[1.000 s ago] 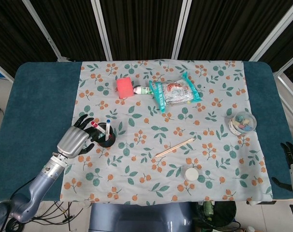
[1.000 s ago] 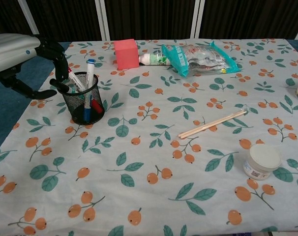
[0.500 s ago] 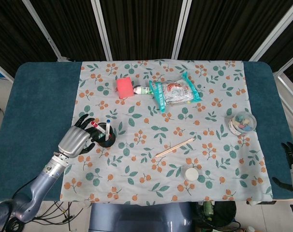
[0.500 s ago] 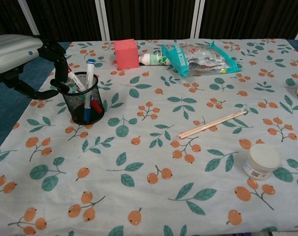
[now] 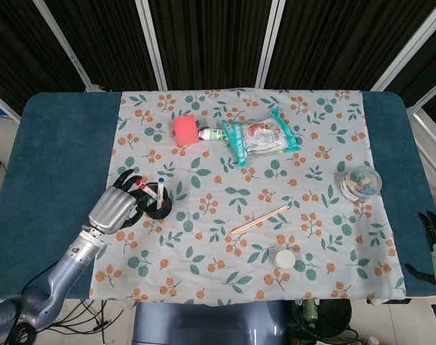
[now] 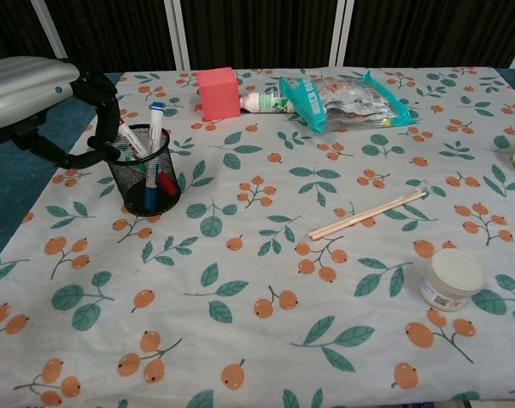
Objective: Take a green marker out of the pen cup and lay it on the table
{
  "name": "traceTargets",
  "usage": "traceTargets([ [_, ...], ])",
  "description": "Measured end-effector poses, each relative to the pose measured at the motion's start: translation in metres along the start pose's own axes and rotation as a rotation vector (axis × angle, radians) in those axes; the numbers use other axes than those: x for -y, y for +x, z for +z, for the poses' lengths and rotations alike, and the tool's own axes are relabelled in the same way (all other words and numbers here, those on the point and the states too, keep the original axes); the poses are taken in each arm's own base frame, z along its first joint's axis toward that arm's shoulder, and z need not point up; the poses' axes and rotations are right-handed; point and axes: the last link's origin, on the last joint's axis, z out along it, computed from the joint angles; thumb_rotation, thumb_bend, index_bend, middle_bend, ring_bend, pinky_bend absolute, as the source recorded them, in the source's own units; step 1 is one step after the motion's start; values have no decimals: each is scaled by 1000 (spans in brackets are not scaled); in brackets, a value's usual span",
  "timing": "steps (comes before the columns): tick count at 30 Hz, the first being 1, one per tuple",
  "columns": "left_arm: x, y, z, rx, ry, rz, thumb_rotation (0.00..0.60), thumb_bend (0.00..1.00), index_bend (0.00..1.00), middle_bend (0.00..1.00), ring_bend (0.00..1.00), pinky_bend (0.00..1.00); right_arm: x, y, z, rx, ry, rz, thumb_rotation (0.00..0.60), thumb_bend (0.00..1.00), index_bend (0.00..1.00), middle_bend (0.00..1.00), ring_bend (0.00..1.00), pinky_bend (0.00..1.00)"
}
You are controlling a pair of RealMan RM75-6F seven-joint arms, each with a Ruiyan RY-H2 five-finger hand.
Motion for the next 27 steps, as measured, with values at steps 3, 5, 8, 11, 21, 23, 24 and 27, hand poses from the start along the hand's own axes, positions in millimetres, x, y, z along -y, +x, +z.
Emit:
traceTargets([
  [3,0,0,0,2,3,1,600,333,541,546,168,103,0,-1,0,5,-1,0,600,49,81,92,144,174],
  [5,0,0,0,2,4,2,600,343,552,558,177,105,0,-1,0,10,-3,-1,600,48,81,93,143,174],
  [8,0,0,0,0,6,4,600,367,569,578,197,122,0,-1,0,12,-3,-2,600,48,81,93,143,174],
  [11,0,1,0,-5,8,13,600,379,577,588,206,132,0,-1,0,11,-4,-1,600,49,81,93,143,173],
  [21,0,5,2,-21,23,6,600,388,591,592,217,133,0,-2,1,17,-4,0,600,49,81,92,144,173],
  [23,-1,6,2,-24,20,2,600,394,595,596,221,136,0,-2,1,18,-4,0,600,49,81,92,144,173],
  [24,-2,7,2,-27,19,-1,600,396,596,597,221,137,0,-2,1,18,-4,0,600,48,81,92,144,173],
  [27,-4,10,3,-35,17,-7,600,396,597,598,221,137,0,-2,0,16,-5,2,600,48,81,93,144,174],
])
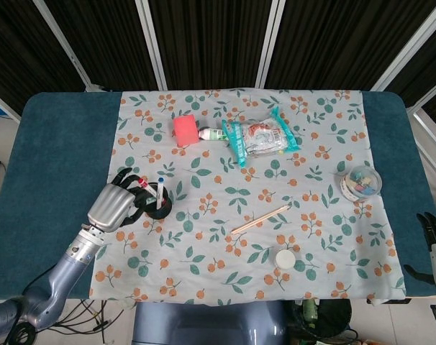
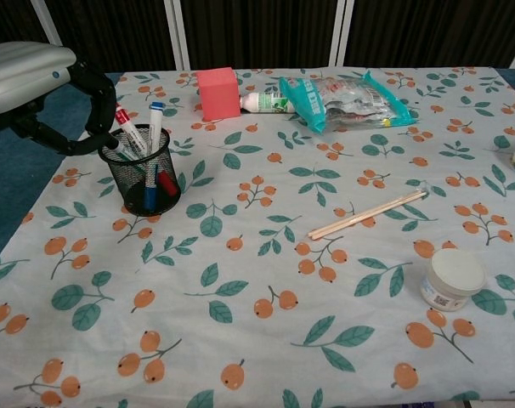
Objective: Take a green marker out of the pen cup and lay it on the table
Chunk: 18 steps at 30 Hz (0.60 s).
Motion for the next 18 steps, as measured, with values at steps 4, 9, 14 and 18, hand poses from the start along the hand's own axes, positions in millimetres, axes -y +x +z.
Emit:
traceTargets([
  [4,-2,8,1,-17,-6,-6,600,396,599,599,221,137,0,0,0,0,0,1,600,48,80,93,144,173],
  [9,-6,30,3,-52,-21,-10,600,396,600,600,221,137,1,0,-1,0,2,1,600,49,79,92,144,173],
  [14,-8,57,2,-87,-31,-20,600,396,601,600,221,137,0,2,-1,-6,0,4,600,49,79,93,144,174],
  [18,-6,78,-1,-111,-35,-22,600,396,601,600,221,137,0,2,-2,-7,-1,5,600,49,79,93,144,173],
])
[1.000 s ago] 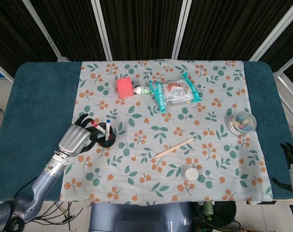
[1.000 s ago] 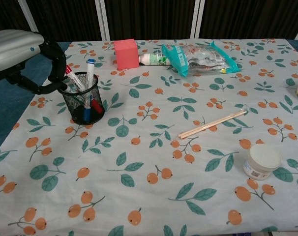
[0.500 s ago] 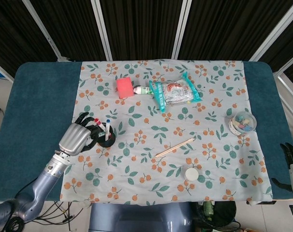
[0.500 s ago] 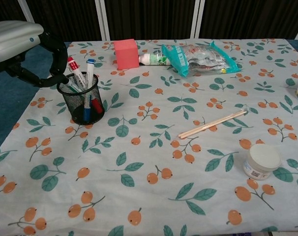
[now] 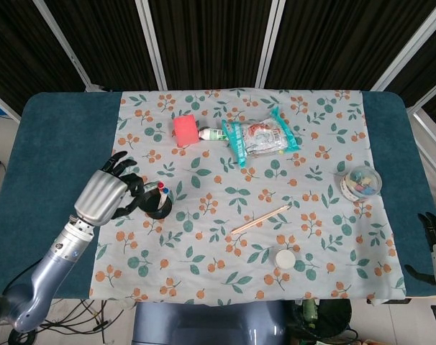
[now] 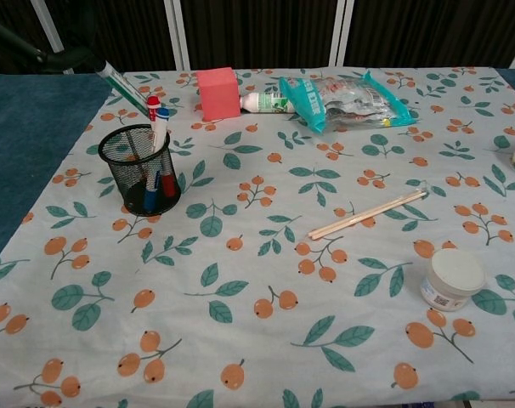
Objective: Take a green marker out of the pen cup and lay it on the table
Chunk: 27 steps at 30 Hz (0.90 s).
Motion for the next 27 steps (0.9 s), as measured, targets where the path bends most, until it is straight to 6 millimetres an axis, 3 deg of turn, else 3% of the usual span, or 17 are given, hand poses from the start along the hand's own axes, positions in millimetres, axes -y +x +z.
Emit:
traceTargets([
  [8,23,33,-6,-40,17,64,600,396,602,601,229,141,0,1,0,-1,-1,-1,600,49,79,93,144,173],
  [15,66,47,-13,-57,109,101,600,396,602,600,229,146,1,0,0,1,-2,-7,600,49,79,93,144,173],
  [21,97,32,-27,-10,179,112,600,396,600,600,229,146,3,-2,0,8,2,-16,600,48,77,92,144,173],
  [27,102,-1,-34,35,183,71,600,396,600,599,229,146,4,-3,0,8,1,-20,600,49,77,93,144,173],
])
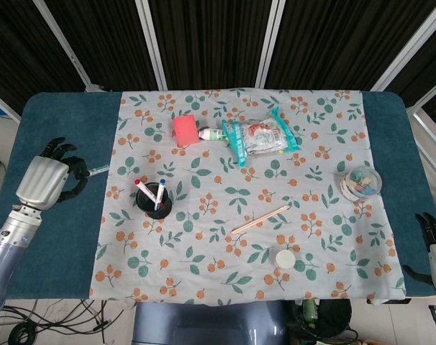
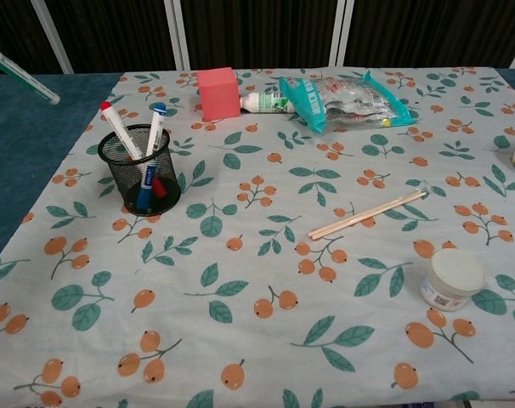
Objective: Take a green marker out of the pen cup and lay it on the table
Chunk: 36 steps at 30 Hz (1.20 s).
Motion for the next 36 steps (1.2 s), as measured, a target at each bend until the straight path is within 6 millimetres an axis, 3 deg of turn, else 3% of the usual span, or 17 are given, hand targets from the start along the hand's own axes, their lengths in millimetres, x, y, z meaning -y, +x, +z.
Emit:
traceTargets([
  [15,-36,-56,34,54,-52,20,600,396,596,596,229,145,-1,3,-1,-14,-3,6,600,49,77,93,144,173],
  [29,-38,-75,32,105,-50,49,600,388,572,571,229,145,-4,4,-2,-15,-12,6,600,49,77,93,144,173],
  [36,-38,-75,28,130,-67,60,600,370,495,485,227,140,-3,4,-2,-12,-10,4,600,49,77,93,144,173],
])
